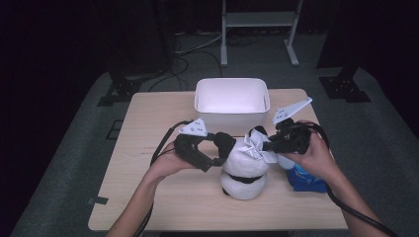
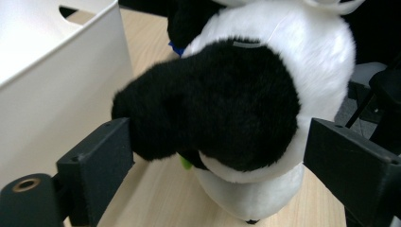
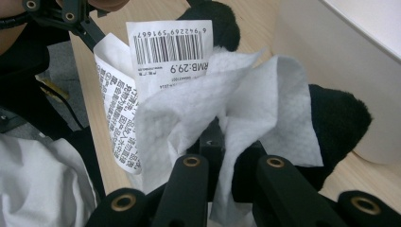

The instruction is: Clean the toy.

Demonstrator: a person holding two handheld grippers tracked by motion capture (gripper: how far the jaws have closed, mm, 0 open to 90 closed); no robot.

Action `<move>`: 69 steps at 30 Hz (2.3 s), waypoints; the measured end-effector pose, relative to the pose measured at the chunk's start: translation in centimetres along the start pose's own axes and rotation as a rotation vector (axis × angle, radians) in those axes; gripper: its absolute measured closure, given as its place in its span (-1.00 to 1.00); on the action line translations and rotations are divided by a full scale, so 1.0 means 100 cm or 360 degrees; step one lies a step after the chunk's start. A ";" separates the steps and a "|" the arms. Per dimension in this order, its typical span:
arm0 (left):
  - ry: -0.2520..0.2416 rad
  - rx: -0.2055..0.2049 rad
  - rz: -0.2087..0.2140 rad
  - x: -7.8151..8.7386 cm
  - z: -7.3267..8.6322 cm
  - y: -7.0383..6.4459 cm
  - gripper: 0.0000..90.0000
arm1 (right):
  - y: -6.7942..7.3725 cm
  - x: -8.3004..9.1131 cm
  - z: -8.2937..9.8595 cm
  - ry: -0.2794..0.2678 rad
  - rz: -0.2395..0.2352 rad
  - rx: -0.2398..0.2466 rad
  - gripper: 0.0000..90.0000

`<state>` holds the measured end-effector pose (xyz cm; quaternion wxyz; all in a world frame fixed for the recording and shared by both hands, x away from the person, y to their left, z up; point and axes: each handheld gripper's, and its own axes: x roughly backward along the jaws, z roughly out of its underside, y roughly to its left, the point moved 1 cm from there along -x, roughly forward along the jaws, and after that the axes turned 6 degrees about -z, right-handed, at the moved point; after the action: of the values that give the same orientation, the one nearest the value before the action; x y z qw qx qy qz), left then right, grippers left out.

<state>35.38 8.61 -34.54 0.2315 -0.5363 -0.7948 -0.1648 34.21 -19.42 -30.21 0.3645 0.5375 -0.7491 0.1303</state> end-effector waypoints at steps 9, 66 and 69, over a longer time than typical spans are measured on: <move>0.0032 0.0003 0.0003 -0.002 -0.002 -0.001 -0.82 | 0.016 0.002 -0.023 0.0071 0.0070 0.0108 0.88; 0.0104 -0.0063 0.0139 -0.037 -0.003 -0.024 -0.75 | 0.007 0.005 -0.007 0.0040 0.0026 0.0044 0.88; 0.0046 -0.0020 0.0248 -0.048 0.004 -0.023 -0.80 | 0.009 0.007 -0.007 0.0078 0.0035 0.0066 0.88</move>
<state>34.70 4.20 -37.53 0.2518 -0.5954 -0.7462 -0.1590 33.55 -19.12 -29.08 0.3701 0.5333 -0.7430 0.1630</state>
